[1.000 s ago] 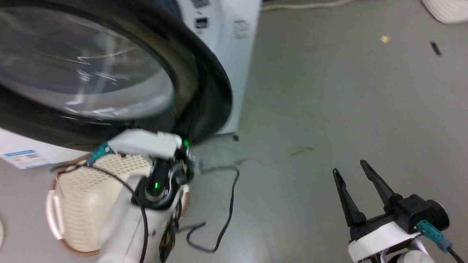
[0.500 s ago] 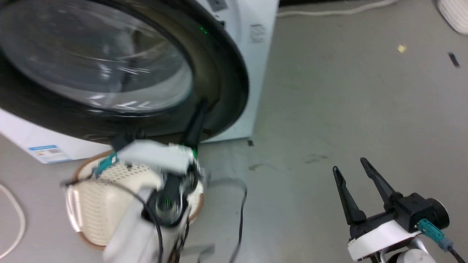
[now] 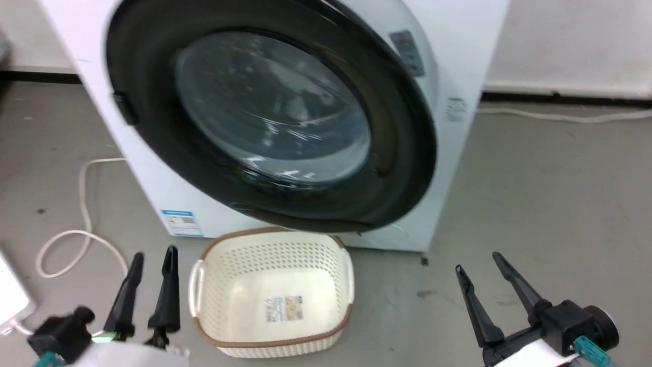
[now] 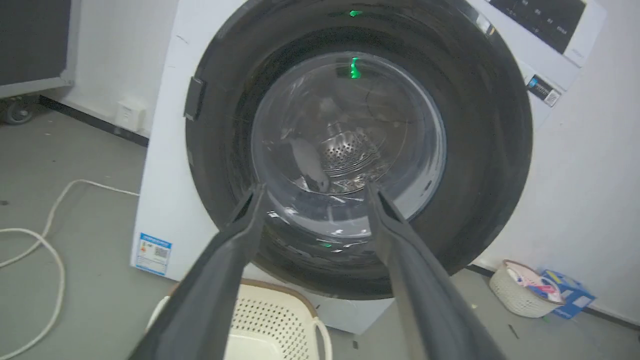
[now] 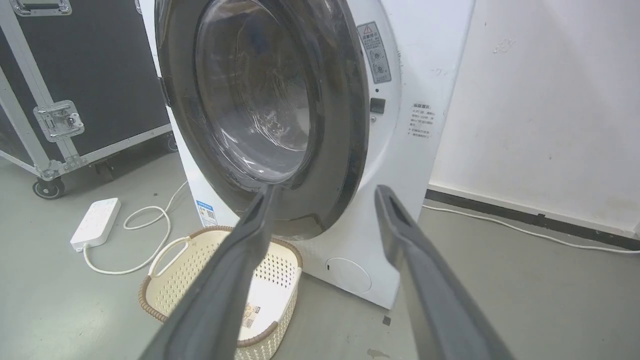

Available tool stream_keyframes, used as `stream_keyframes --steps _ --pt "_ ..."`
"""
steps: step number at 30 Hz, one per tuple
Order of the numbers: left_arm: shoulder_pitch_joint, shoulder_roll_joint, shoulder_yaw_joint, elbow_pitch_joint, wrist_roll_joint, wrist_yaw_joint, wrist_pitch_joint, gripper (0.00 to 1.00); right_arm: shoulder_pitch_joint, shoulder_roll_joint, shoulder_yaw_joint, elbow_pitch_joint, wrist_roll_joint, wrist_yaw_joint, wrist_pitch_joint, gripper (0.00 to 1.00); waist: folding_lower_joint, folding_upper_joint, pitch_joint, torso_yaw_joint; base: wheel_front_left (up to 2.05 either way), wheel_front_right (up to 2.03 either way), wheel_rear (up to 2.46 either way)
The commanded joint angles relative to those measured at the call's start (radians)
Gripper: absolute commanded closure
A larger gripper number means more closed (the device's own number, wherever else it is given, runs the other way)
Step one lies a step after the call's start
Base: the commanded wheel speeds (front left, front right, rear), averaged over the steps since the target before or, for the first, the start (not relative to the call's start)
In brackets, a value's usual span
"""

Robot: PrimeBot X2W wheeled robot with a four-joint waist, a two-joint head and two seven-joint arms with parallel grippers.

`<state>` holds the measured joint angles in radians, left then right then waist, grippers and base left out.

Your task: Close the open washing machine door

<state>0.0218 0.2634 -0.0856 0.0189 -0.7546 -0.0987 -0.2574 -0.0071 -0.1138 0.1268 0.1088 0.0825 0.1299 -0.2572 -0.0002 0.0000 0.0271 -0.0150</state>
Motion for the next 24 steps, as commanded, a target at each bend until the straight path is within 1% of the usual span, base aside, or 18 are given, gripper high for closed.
stream_keyframes --steps 1,3,6,9,12,17,18,19,22,24 --pt "0.025 -0.017 0.015 -0.020 0.079 0.011 -0.004 0.00 0.017 -0.004 -0.001 -0.006 0.008 0.001 -0.005 0.00 0.0002 0.0000 -0.029 0.037 0.00 0.00 0.00" --pt "0.060 -0.035 0.040 -0.045 0.227 0.034 -0.004 0.00 0.025 -0.002 -0.003 -0.003 0.005 0.001 -0.005 0.00 0.0002 0.0000 -0.034 0.050 0.00 0.00 0.00" --pt "0.107 -0.077 0.064 -0.047 0.352 0.061 -0.004 0.00 0.035 0.005 -0.011 0.000 -0.005 0.001 -0.005 0.00 0.0002 0.0000 -0.038 0.062 0.00 0.00 0.00" --pt "0.139 -0.057 0.039 -0.022 0.494 0.075 -0.004 0.00 0.048 0.019 -0.025 0.002 -0.022 0.001 -0.005 0.00 0.0002 0.0000 -0.040 0.074 0.00 0.00 0.00" --pt "0.153 -0.068 0.029 -0.001 0.545 0.086 -0.004 0.00 0.062 0.037 -0.054 0.005 -0.039 0.001 -0.005 0.00 0.0002 0.0000 -0.040 0.083 0.00 0.00 0.00" --pt "0.151 -0.053 -0.013 0.023 0.605 0.062 -0.004 0.00 0.071 0.054 -0.086 0.027 -0.065 0.001 -0.005 0.00 0.0002 0.0000 -0.025 0.097 0.00 0.00 0.00" --pt "0.146 -0.053 -0.018 0.027 0.610 0.060 -0.004 0.00 0.068 0.056 -0.090 0.033 -0.064 0.001 -0.005 0.20 0.0002 0.0000 -0.019 0.100 0.00 0.00 0.00" --pt "0.139 -0.055 -0.022 0.030 0.615 0.058 -0.004 0.00 0.061 0.057 -0.092 0.037 -0.064 0.001 -0.005 1.00 0.0002 0.0000 -0.011 0.104 0.00 0.00 0.00" --pt "0.115 -0.062 -0.033 0.036 0.625 0.058 -0.004 0.00 0.028 0.057 -0.079 0.035 -0.067 0.001 -0.005 1.00 0.0002 0.0000 0.022 0.119 0.00 0.00 0.00" --pt "0.097 -0.068 -0.037 0.039 0.628 0.062 -0.004 0.00 -0.005 0.042 -0.050 0.033 -0.063 0.001 -0.002 1.00 0.0002 0.0000 0.049 0.132 0.00 0.00 0.00"
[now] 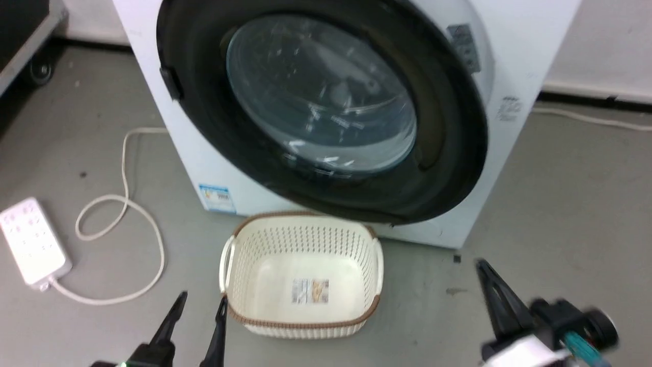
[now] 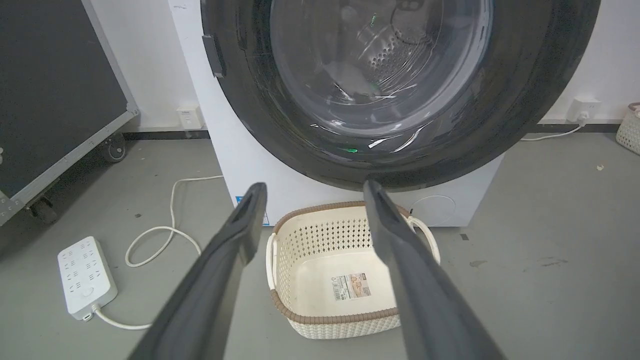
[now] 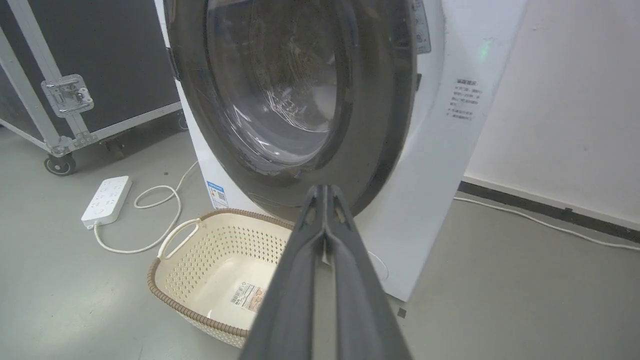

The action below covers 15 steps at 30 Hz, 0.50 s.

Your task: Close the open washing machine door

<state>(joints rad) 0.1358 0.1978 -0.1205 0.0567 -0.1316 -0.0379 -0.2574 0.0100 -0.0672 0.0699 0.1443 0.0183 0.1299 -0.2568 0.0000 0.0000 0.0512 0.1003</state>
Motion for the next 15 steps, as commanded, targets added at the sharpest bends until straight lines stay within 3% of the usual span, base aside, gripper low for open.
stream_keyframes --steps 1,8,15 --pt "-0.026 -0.007 -0.003 0.003 0.005 0.004 -0.004 0.00 -0.043 -0.020 0.032 -0.003 0.006 0.001 0.004 1.00 0.0000 0.0000 0.041 0.023 0.00 0.00 0.00" --pt "-0.095 -0.032 -0.020 -0.003 0.005 0.006 -0.004 0.00 -0.263 -0.172 0.185 0.006 0.105 0.001 0.091 1.00 0.0000 0.0000 0.158 0.074 0.00 0.00 0.00" --pt "-0.155 -0.056 -0.043 0.001 0.011 0.003 -0.004 0.00 -0.513 -0.320 0.225 0.118 0.241 0.001 0.169 1.00 0.0000 0.0000 0.240 0.117 0.00 0.00 0.00"
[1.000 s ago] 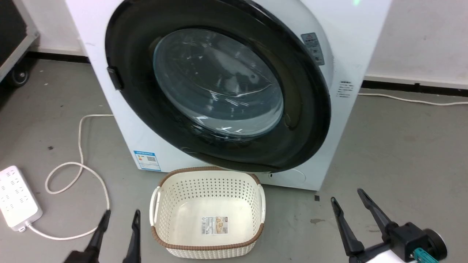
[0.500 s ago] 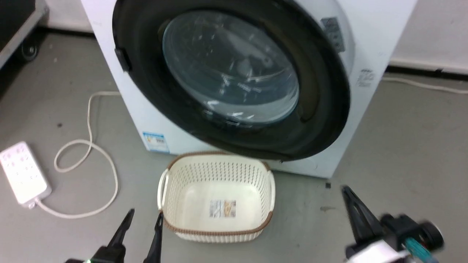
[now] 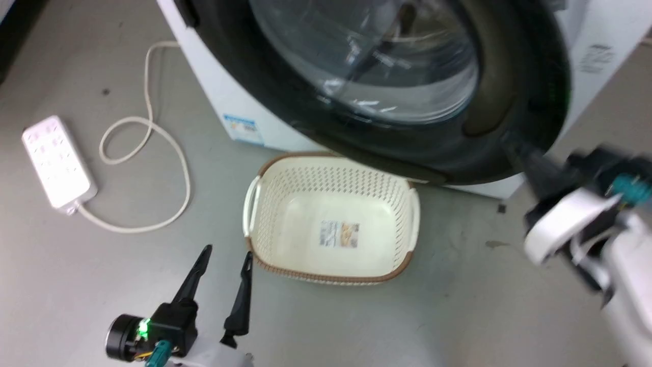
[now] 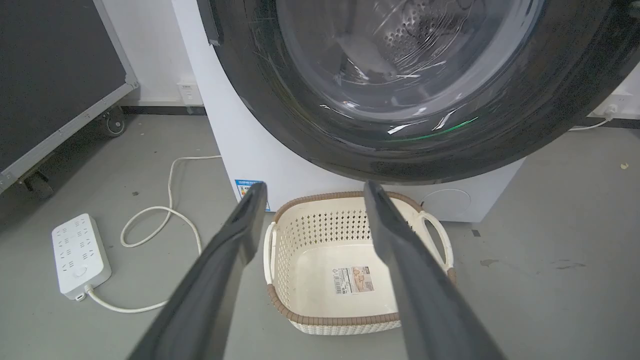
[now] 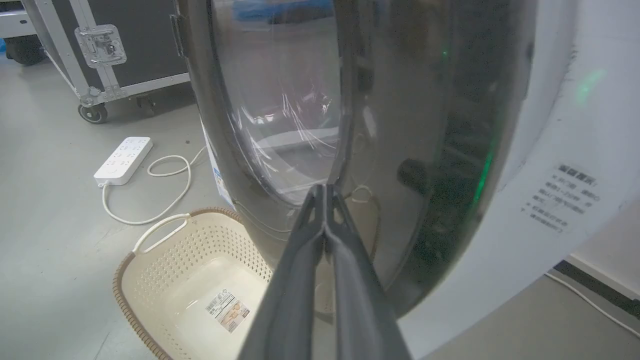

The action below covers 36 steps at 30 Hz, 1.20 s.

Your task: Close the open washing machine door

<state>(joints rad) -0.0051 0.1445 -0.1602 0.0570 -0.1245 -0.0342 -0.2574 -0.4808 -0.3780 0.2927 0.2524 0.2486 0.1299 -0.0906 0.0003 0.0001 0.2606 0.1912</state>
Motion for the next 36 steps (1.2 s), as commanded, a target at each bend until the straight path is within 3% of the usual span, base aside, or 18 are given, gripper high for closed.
stream_keyframes --steps 1,6,17,28,29,30,31,36 --pt "-0.021 -0.007 -0.007 0.001 0.005 -0.001 -0.004 0.00 -0.053 -0.024 0.002 0.031 0.027 0.001 0.010 1.00 -0.0003 -0.0001 0.038 0.031 0.00 0.00 0.00" --pt "-0.042 -0.018 -0.009 -0.003 0.010 0.005 -0.004 0.00 -0.203 -0.060 -0.001 0.138 0.103 0.001 0.031 1.00 -0.0003 -0.0001 0.071 0.036 0.00 0.00 0.00" --pt "-0.079 -0.031 -0.006 -0.001 0.019 0.009 -0.004 0.00 -0.443 -0.042 -0.010 0.378 0.158 0.001 0.061 1.00 -0.0003 -0.0001 0.109 0.025 0.00 0.00 0.00" --pt "-0.067 -0.038 0.016 0.012 0.011 0.010 -0.004 0.00 -0.427 -0.008 0.028 0.489 0.186 0.001 -0.052 1.00 -0.0003 -0.0001 0.023 -0.008 0.00 0.00 0.00" --pt "-0.061 -0.037 0.022 0.014 0.007 0.009 -0.004 0.00 -0.412 -0.006 0.030 0.489 0.189 0.001 -0.073 0.95 -0.0003 -0.0001 0.005 -0.015 0.00 0.00 0.00" --pt "-0.055 -0.036 0.028 0.016 0.003 0.009 -0.004 0.00 -0.395 -0.005 0.032 0.485 0.187 0.001 -0.095 0.25 -0.0003 -0.0001 -0.013 -0.021 0.00 0.00 0.00" --pt "-0.048 -0.036 0.034 0.018 -0.001 0.007 -0.004 0.00 -0.374 -0.003 0.032 0.479 0.183 0.001 -0.113 0.00 -0.0003 -0.0001 -0.031 -0.028 0.00 0.00 0.00" --pt "-0.007 -0.023 0.046 0.034 -0.008 -0.010 -0.004 0.00 -0.229 0.002 0.026 0.409 0.107 0.001 -0.162 0.00 -0.0003 -0.0001 -0.130 -0.066 0.00 0.00 0.00"
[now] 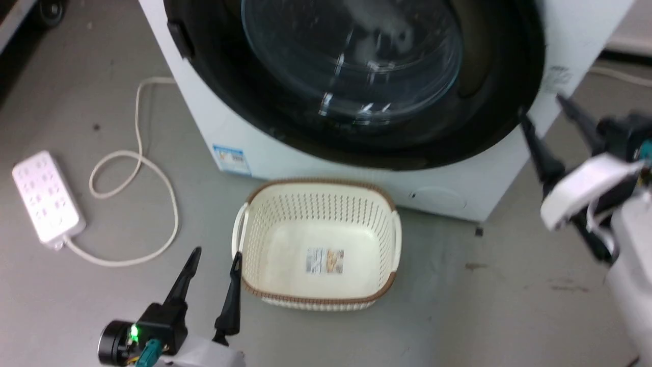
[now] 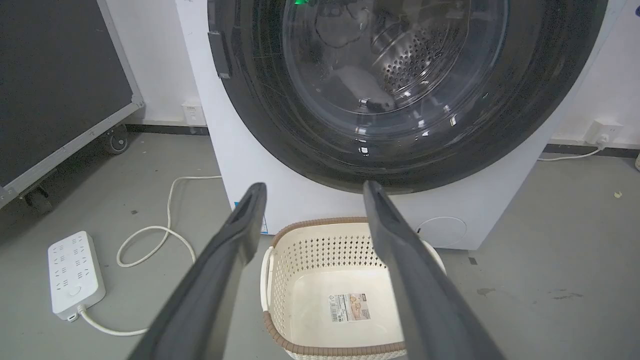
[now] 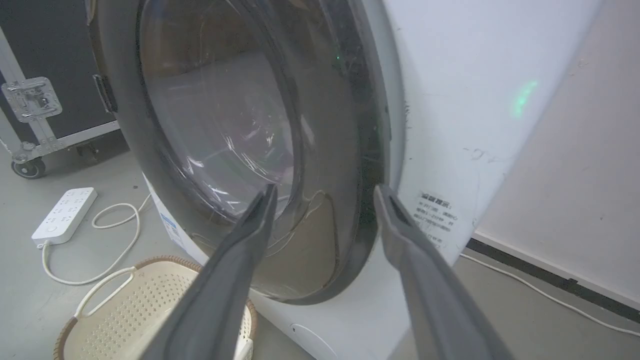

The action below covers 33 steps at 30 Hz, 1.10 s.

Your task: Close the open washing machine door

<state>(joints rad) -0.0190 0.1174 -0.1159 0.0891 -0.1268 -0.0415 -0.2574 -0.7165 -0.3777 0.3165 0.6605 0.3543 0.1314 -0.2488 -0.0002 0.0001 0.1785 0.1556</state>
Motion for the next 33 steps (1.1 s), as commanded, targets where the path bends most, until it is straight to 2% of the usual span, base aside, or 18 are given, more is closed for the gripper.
stream_keyframes --steps 1,2,3,6,10,13,23,30,31,33 --pt "0.017 0.004 0.006 0.005 -0.010 -0.003 -0.004 0.00 0.047 0.012 -0.016 -0.021 -0.009 -0.001 -0.007 0.00 0.0002 -0.0001 -0.066 -0.038 0.00 0.00 0.00" --pt "0.029 0.002 0.011 0.008 -0.017 -0.003 -0.004 0.00 0.088 0.021 -0.037 -0.048 -0.023 -0.001 -0.010 0.00 0.0002 -0.0001 -0.083 -0.046 0.00 0.00 0.00" --pt "0.059 0.000 0.027 0.013 -0.034 -0.003 -0.004 0.00 0.211 0.069 -0.142 -0.150 -0.065 -0.001 -0.012 0.00 0.0002 -0.0001 -0.122 -0.070 0.00 0.00 0.00" --pt "0.081 0.000 0.038 0.023 -0.049 -0.008 -0.004 0.00 0.360 0.136 -0.234 -0.292 -0.139 -0.001 -0.013 0.00 0.0002 -0.0001 -0.148 -0.091 0.00 0.00 0.00" --pt "0.101 0.006 0.044 0.040 -0.066 -0.016 -0.004 0.00 0.542 0.241 -0.333 -0.424 -0.217 -0.001 -0.013 0.00 0.0002 -0.0001 -0.173 -0.111 0.00 0.00 0.00" --pt "0.108 0.009 0.048 0.045 -0.070 -0.017 -0.004 0.00 0.641 0.292 -0.370 -0.478 -0.251 -0.001 -0.012 0.00 0.0002 -0.0001 -0.183 -0.121 0.00 0.00 0.00" --pt "0.120 0.008 0.048 0.054 -0.069 -0.020 -0.004 0.00 0.771 0.326 -0.353 -0.494 -0.326 -0.001 0.022 0.00 0.0002 -0.0001 -0.197 -0.125 0.00 0.00 0.00" --pt "0.124 0.010 0.045 0.043 -0.055 -0.028 -0.004 0.00 0.778 0.327 -0.343 -0.490 -0.302 -0.001 0.020 0.00 0.0002 -0.0001 -0.204 -0.123 0.00 0.00 0.00" --pt "0.108 0.006 0.043 0.045 -0.058 -0.023 0.001 1.00 0.759 0.322 -0.344 -0.492 -0.307 0.000 0.019 1.00 0.0002 -0.0001 -0.204 -0.124 0.00 0.00 0.00" --pt "0.108 0.005 0.042 0.046 -0.058 -0.023 0.002 1.00 0.758 0.322 -0.345 -0.492 -0.308 0.000 0.019 1.00 0.0002 -0.0001 -0.204 -0.124 0.00 0.00 0.00"
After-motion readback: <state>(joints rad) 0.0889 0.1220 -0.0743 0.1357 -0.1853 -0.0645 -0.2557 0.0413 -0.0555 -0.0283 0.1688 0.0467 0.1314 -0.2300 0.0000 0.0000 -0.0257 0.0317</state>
